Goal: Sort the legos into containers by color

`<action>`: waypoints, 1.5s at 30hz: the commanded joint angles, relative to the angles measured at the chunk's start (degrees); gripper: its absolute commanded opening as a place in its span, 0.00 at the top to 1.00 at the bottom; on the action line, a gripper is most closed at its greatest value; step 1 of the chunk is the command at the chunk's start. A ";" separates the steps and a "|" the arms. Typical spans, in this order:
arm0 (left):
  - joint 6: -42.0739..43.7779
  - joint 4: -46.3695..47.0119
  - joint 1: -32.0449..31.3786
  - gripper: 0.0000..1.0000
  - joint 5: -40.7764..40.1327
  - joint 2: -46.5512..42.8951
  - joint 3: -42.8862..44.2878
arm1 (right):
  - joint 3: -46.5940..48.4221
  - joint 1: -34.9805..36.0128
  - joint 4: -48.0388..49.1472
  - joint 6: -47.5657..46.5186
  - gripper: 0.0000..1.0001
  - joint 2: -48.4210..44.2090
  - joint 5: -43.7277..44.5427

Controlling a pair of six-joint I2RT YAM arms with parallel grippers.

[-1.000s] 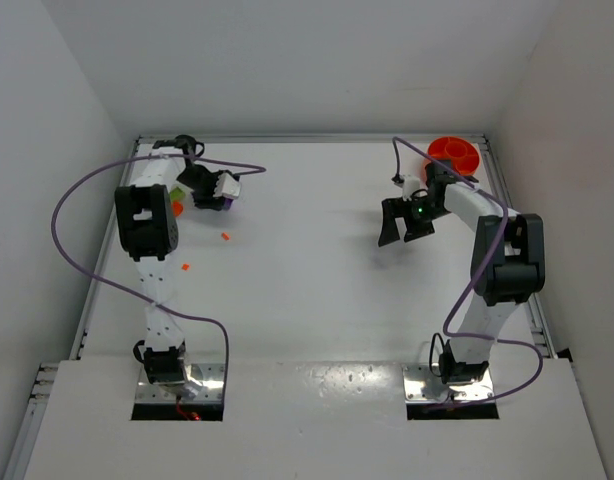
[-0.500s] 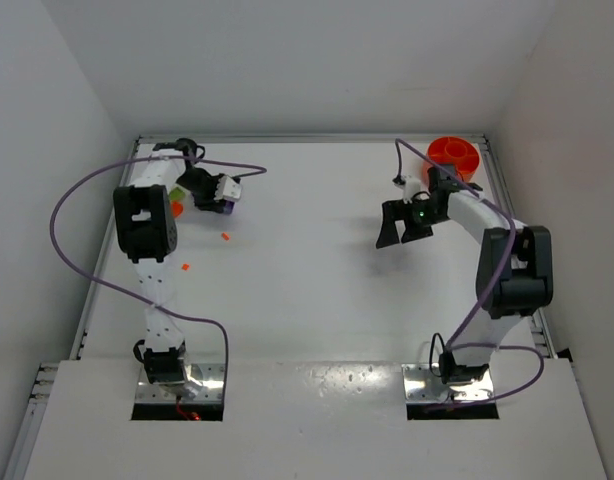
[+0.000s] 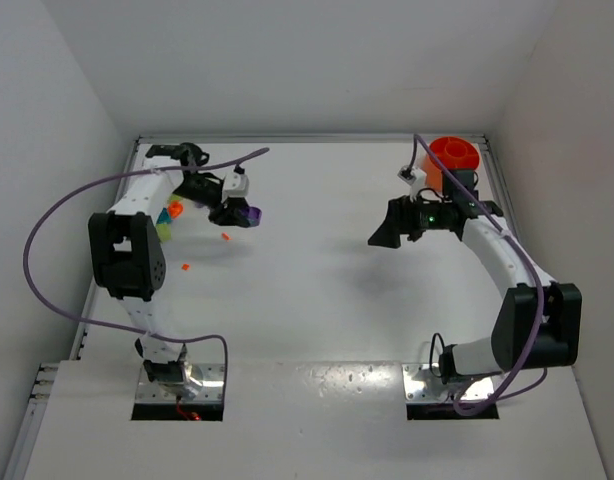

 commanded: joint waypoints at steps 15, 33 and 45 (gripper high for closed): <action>-25.68 -3.16 -16.11 0.74 31.94 -6.37 -7.08 | 14.76 15.59 1.87 3.28 0.08 1.93 -10.45; -24.63 -3.16 -20.34 0.74 33.70 -5.67 -6.02 | 20.92 24.74 -1.30 5.21 0.04 8.79 -10.27; -23.58 -3.16 -20.34 0.74 34.93 -5.14 -5.49 | 20.83 27.03 -0.07 6.00 0.11 11.16 -9.21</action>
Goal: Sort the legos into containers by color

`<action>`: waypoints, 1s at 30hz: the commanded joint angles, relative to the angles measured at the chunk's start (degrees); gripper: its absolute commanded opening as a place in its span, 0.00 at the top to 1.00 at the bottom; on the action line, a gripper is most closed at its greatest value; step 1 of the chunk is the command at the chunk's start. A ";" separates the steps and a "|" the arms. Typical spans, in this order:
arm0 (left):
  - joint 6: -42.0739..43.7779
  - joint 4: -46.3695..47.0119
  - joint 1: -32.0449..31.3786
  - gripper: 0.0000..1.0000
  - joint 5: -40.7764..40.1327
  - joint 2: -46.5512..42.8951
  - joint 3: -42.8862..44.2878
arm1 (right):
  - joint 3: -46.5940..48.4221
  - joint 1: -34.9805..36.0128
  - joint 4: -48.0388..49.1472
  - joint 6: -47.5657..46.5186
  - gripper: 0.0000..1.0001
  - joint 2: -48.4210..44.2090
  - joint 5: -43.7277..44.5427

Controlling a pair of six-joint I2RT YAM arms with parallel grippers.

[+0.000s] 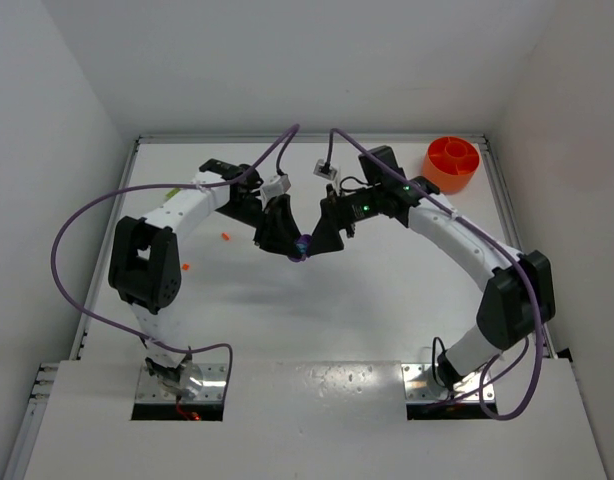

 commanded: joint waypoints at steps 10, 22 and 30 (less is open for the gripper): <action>2.92 -0.36 -0.58 0.74 6.75 0.26 2.29 | 1.83 1.85 1.72 -0.05 0.41 1.37 -0.60; 2.92 -0.36 -0.58 0.70 6.75 1.31 2.29 | 2.36 2.90 1.72 -0.58 0.56 1.90 0.46; 3.45 -0.36 -0.58 0.57 6.75 1.31 2.29 | 1.84 2.91 1.20 -1.81 0.88 1.90 2.30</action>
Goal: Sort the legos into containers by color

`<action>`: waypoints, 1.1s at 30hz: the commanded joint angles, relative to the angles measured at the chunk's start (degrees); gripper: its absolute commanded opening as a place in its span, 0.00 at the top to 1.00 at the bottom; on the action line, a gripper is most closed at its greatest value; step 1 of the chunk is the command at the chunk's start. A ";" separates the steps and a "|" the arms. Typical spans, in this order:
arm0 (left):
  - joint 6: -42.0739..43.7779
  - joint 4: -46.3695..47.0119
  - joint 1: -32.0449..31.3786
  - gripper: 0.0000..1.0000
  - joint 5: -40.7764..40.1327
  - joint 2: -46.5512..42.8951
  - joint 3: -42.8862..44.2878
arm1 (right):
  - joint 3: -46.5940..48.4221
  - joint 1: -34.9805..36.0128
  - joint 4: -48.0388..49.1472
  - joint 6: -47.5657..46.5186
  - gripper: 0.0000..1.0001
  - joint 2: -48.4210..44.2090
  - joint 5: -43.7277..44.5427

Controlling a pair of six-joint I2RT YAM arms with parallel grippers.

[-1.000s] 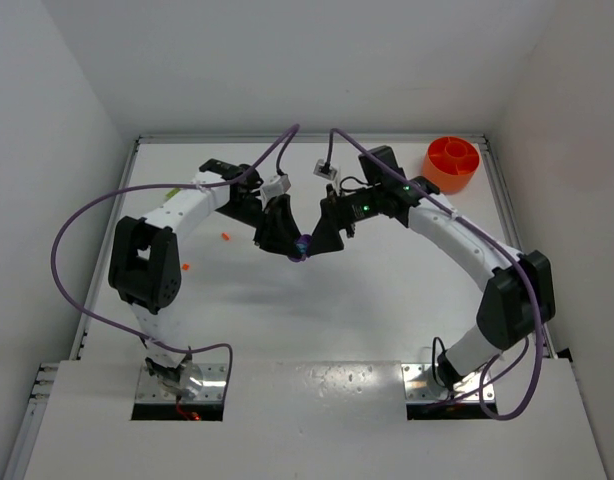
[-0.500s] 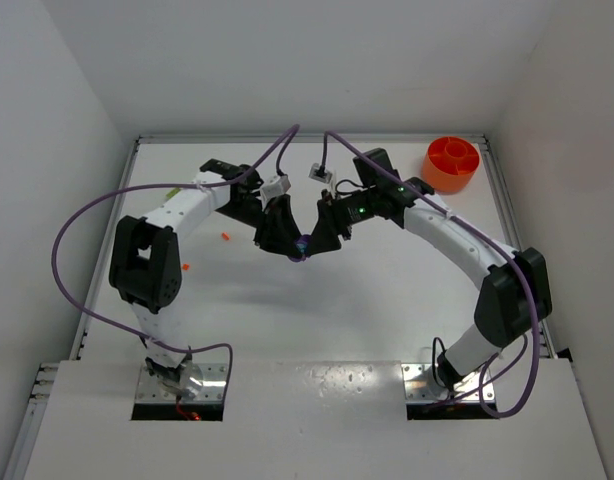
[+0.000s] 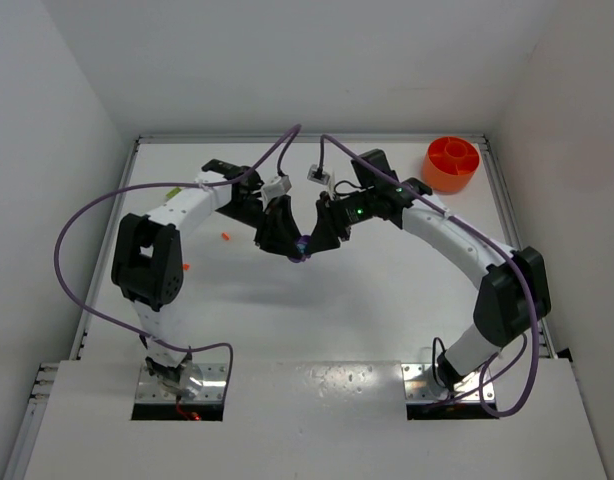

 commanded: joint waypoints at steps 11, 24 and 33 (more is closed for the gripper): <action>2.80 0.65 3.19 0.29 3.06 -1.87 0.95 | -1.32 -0.97 -1.09 -4.06 0.96 -6.94 5.71; -21.04 15.18 16.82 0.00 -16.15 -6.34 4.65 | 2.17 -13.17 -9.51 -9.94 0.98 -6.61 21.26; -55.27 47.89 14.99 0.00 -57.28 -25.15 -7.74 | 19.72 -27.14 -19.27 -16.71 0.98 5.85 32.00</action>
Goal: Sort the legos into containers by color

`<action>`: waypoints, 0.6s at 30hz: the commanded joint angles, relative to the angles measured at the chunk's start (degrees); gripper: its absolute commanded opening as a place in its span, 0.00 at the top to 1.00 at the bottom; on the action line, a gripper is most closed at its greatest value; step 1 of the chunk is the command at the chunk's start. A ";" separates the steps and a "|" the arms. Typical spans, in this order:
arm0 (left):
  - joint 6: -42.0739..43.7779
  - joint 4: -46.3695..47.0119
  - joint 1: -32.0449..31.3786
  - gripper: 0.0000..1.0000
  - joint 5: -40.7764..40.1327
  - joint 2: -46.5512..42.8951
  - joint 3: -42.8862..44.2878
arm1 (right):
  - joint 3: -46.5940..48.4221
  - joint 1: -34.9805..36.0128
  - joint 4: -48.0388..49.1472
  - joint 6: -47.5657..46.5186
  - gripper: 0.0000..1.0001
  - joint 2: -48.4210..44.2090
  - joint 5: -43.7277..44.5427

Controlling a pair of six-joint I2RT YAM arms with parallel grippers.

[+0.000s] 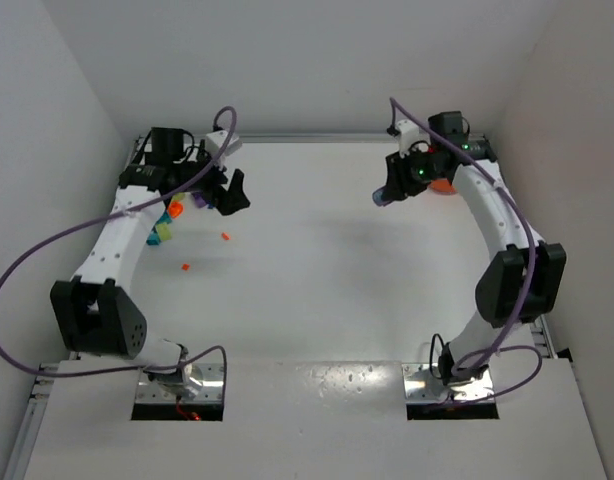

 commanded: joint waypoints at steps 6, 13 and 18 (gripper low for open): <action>-17.00 7.47 -0.59 0.00 -12.05 -3.62 1.91 | 25.23 -12.31 -11.78 -12.11 0.98 14.95 6.76; -16.30 8.60 0.21 0.00 -2.87 -3.62 -0.90 | 43.19 -16.97 -20.05 -19.50 0.97 28.24 7.82; -17.35 8.60 0.21 0.00 0.12 -3.00 -1.60 | 44.52 -16.98 -17.24 -21.35 0.97 29.56 10.97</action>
